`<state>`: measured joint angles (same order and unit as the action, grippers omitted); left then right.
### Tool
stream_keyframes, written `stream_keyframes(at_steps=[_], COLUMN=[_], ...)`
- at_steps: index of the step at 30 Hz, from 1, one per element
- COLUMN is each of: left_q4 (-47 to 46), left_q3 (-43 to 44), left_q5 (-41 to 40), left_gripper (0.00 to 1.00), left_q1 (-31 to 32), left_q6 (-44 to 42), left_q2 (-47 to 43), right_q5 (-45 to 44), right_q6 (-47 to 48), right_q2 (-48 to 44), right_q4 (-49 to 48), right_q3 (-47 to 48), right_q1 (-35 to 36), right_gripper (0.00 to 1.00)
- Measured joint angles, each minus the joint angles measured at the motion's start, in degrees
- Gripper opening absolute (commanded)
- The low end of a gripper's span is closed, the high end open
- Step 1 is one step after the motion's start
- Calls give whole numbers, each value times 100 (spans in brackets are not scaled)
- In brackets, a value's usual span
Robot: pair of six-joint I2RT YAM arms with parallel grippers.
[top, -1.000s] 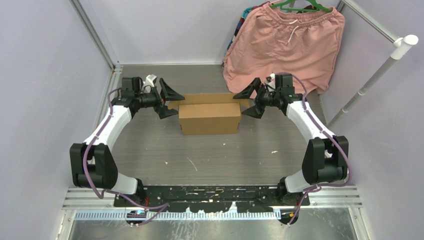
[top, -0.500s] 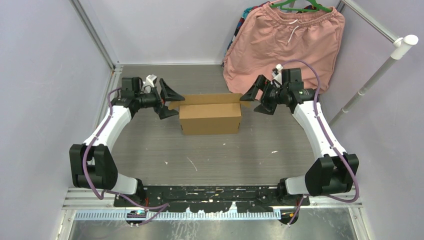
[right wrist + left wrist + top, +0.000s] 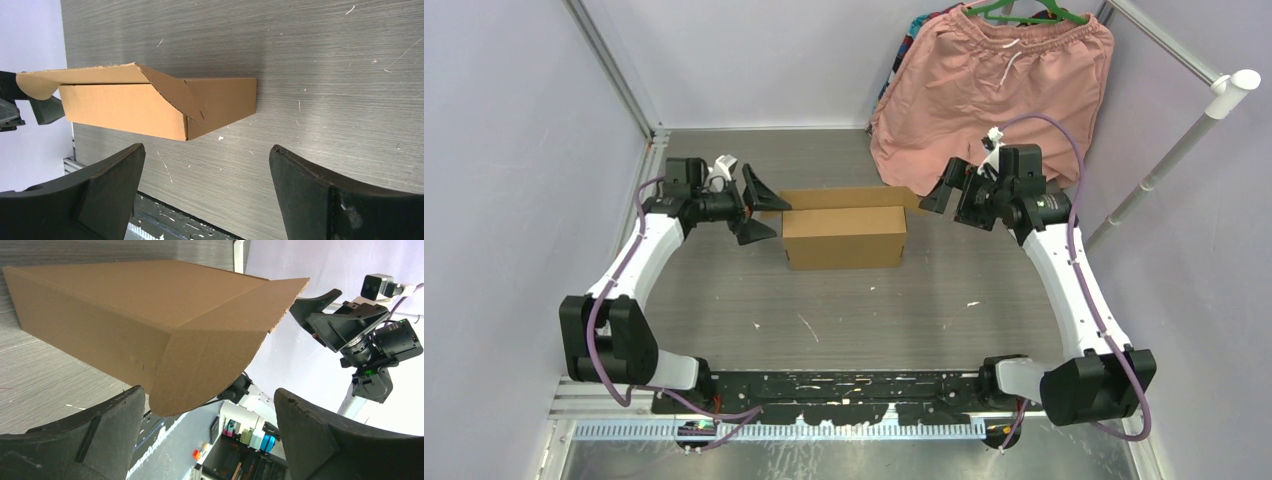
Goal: Fold the paper box
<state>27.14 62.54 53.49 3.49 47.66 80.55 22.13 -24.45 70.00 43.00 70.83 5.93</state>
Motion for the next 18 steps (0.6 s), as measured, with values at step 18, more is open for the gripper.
stream_keyframes(at_steps=[18], left_q4=[981], left_q3=[7], left_q5=[-1088], left_gripper=[100], left_q1=[-286], left_q6=[-839], left_q2=[-1843], right_q5=[-999], right_q6=[-155], right_q2=[-940], right_q4=[271], right_q3=[-256], right_q1=[0], right_gripper=[100])
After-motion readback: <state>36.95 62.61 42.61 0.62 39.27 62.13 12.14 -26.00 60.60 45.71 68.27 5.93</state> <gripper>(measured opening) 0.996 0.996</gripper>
